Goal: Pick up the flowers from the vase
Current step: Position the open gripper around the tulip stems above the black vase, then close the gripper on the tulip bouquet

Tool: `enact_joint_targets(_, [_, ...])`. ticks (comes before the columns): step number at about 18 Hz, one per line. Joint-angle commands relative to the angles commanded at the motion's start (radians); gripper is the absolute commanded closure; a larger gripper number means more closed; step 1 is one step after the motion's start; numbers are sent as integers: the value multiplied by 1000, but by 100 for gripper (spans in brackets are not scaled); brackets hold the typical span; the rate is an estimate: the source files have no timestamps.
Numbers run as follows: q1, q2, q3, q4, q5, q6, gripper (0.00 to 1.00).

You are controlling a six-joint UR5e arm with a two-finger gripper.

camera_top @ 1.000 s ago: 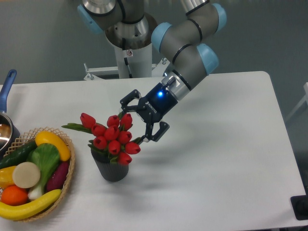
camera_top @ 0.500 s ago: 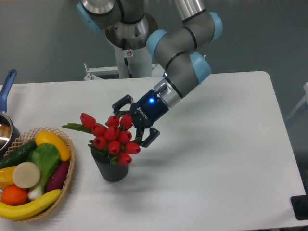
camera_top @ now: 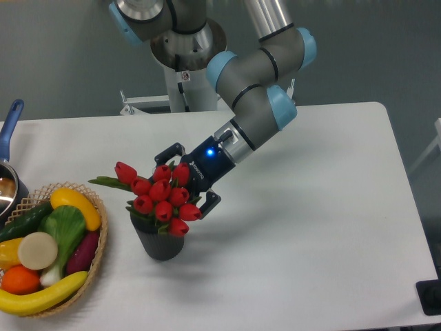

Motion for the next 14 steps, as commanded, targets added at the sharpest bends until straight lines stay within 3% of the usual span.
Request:
enact_joint_targets(4, [-2, -5, 5, 2, -2, 0, 0])
enact_joint_targets(9, [1, -5, 6, 15, -2, 3, 32])
enact_joint_targets(14, [9, -2, 0, 15, -3, -2, 51])
